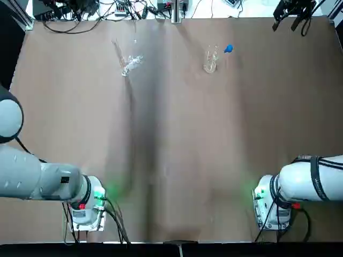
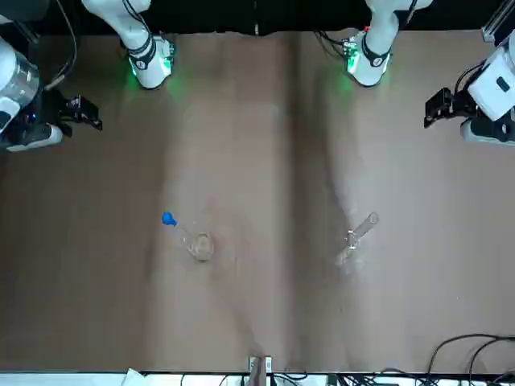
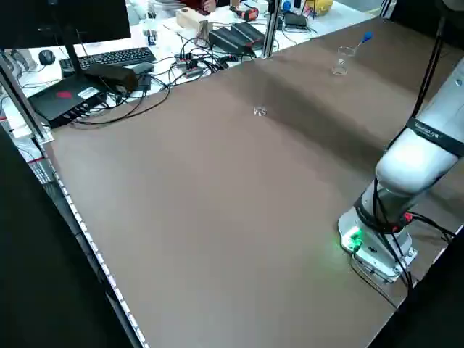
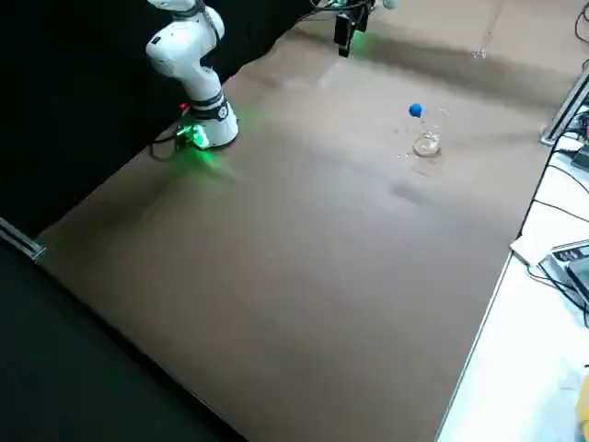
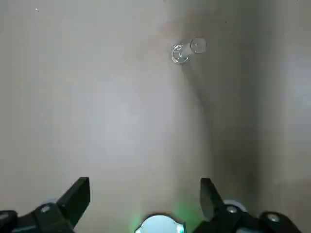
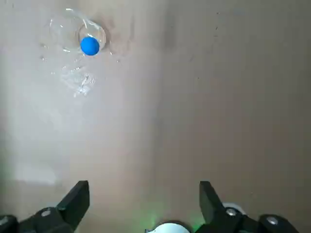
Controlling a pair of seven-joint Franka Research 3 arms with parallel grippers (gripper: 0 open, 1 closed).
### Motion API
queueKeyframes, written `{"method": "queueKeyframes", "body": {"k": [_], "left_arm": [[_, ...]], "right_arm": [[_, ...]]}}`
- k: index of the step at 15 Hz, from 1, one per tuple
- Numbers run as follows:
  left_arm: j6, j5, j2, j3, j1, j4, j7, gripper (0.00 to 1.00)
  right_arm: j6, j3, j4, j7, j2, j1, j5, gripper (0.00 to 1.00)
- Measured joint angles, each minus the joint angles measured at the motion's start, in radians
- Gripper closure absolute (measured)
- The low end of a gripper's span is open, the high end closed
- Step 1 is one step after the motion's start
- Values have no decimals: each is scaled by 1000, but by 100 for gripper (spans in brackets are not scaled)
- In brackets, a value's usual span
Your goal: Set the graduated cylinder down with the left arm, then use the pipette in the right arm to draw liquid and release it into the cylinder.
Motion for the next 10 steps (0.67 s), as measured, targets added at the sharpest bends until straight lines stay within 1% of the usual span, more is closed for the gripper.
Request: {"method": "queueKeyframes", "body": {"k": [2, 4, 5, 7, 9, 10], "left_arm": [[0, 1, 7, 0, 0, 0, -6, 0], [3, 23, 15, 0, -4, 0, -9, 0], [14, 24, 16, 0, -6, 1, -11, 0], [58, 25, 20, 0, -5, 4, -28, 0], [87, 24, 30, 5, 4, 6, -20, 0], [92, 24, 36, 6, 15, 6, 14, 0]], "right_arm": [[30, -7, -8, 2, -18, -4, 0, 0], [89, -19, -10, 3, -26, -25, 0, 0], [96, -20, -14, 3, -25, -26, 8, 0], [110, -16, -32, 3, -14, -24, 88, 0], [160, -11, -61, 3, 19, -15, 170, 1], [193, -9, -79, 3, 39, -7, 202, 1]]}}
